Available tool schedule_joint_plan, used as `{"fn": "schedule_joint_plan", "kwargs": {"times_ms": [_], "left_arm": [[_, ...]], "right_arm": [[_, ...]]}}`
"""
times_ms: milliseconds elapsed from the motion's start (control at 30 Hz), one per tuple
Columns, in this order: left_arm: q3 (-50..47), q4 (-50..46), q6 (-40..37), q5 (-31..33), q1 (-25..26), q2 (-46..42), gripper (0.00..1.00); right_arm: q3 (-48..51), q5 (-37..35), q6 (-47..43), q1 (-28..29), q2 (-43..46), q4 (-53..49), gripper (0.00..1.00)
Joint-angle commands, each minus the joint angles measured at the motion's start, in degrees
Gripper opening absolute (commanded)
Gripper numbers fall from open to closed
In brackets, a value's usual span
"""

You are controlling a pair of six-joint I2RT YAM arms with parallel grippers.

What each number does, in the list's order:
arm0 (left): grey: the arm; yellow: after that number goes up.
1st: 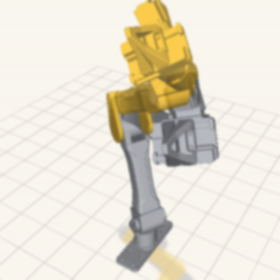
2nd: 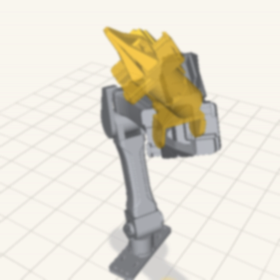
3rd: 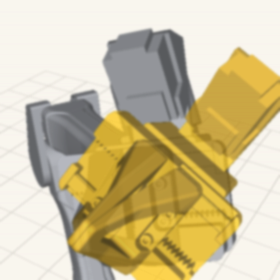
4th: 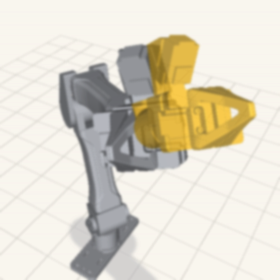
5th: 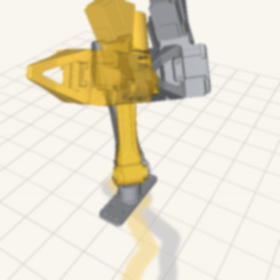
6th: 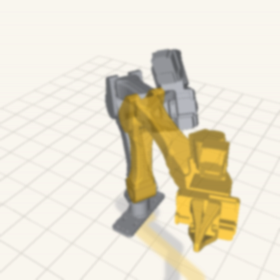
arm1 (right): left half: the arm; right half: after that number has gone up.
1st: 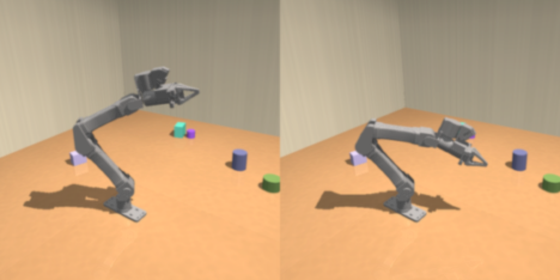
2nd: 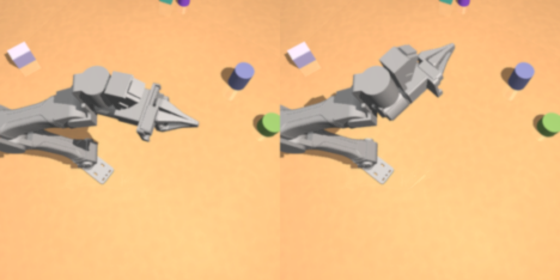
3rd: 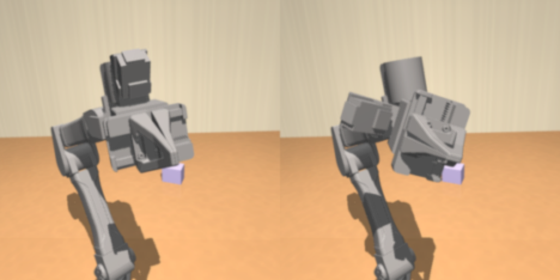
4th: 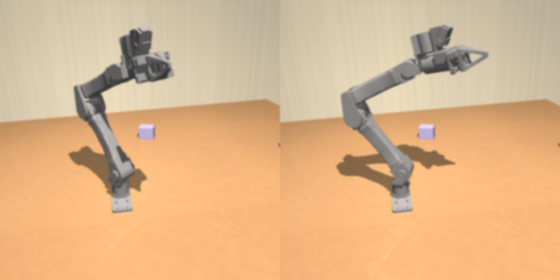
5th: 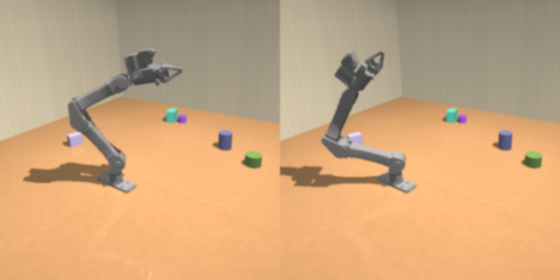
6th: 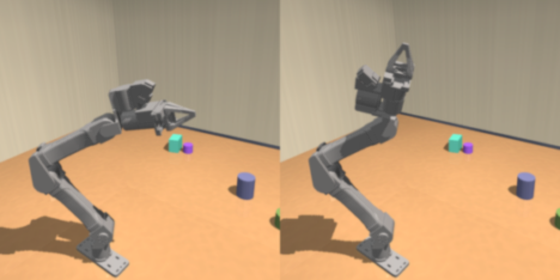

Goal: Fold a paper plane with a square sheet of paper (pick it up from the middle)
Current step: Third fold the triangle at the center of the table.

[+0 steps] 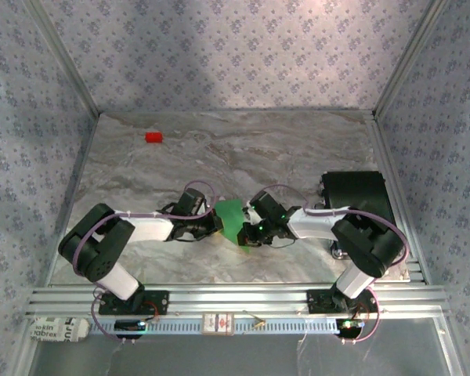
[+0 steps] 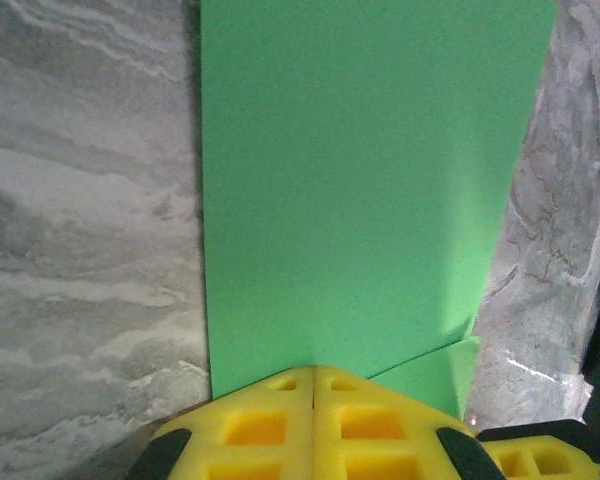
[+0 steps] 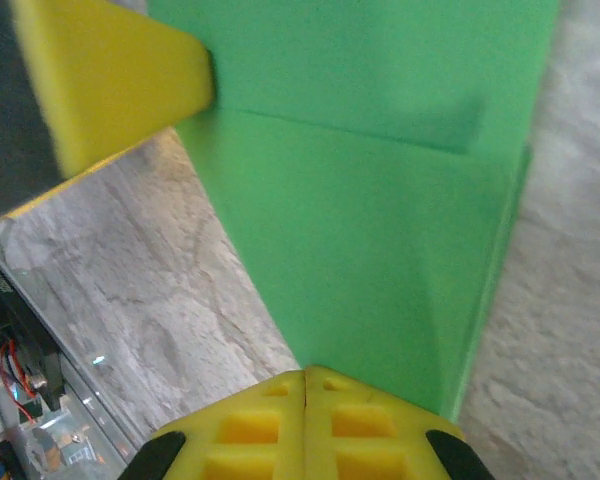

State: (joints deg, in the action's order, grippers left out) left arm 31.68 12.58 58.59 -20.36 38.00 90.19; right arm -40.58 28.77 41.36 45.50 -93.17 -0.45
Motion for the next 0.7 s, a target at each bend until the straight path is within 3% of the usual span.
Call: {"fn": "schedule_joint_plan", "kwargs": {"times_ms": [0, 300, 667], "left_arm": [[-1.5, -3.0, 0.1, 1.2, 0.1, 2.0, 0.01], [-0.7, -3.4, -0.1, 1.0, 0.0, 2.1, 0.00], [-0.6, -3.5, -0.1, 0.8, -0.1, 3.6, 0.00]], "right_arm": [[-4.3, 0.7, -1.2, 0.7, -0.3, -0.8, 0.02], [-9.4, -2.1, -1.2, 2.6, -9.4, -3.1, 0.03], [-3.0, -2.4, -0.7, 2.2, -4.4, -3.4, 0.04]]}}
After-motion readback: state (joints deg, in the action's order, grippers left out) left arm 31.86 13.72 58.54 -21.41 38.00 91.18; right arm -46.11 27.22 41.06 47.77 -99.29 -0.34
